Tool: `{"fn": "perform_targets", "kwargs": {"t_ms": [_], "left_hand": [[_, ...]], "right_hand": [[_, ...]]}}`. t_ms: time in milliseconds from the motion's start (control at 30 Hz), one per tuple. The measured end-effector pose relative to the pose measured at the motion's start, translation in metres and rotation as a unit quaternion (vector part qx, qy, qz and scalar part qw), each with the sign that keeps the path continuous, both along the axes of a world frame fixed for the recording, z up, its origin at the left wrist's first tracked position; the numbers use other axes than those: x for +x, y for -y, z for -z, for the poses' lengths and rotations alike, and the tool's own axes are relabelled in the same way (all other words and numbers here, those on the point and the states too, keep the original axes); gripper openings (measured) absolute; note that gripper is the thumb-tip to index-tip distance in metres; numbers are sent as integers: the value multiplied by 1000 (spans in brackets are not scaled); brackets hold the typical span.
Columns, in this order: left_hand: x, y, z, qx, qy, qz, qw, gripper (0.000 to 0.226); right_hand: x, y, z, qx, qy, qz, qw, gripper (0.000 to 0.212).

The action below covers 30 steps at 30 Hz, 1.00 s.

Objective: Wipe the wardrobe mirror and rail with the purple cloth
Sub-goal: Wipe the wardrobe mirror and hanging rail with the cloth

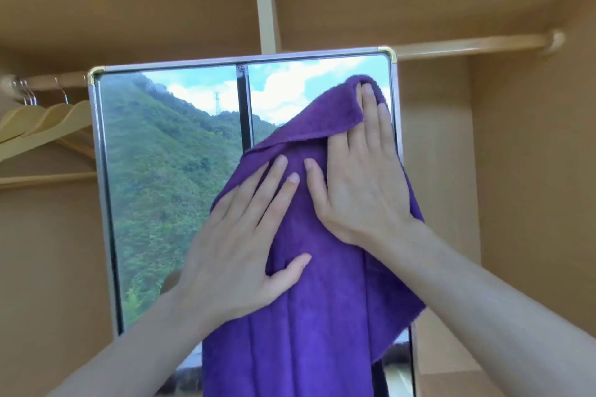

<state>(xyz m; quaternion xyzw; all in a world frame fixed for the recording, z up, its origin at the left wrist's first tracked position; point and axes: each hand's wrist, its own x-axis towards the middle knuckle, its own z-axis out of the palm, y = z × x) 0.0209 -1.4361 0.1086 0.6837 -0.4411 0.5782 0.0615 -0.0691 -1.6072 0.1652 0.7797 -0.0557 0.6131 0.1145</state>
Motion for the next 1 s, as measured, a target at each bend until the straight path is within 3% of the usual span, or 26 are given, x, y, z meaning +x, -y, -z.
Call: {"fn": "perform_targets", "kwargs": {"t_ms": [133,233,767,867,1000], "left_hand": [[-2,6,-63,-8,35,-26,999,96],[-1,7,-67,-7,52,-36,998,96],[8,-16,92,124,23,-12,992,107],[9,-19,71,127,43,-13,991,109],[6,-11,-1,92,67,-26,993,109]], "right_hand": [[2,9,-54,-28,40,9,999,75],[5,9,-54,-32,59,10,998,73],[2,6,128,-20,-3,22,1000,75],[0,6,114,-11,1,22,1000,77],[1,7,45,-4,43,33,999,74]]}}
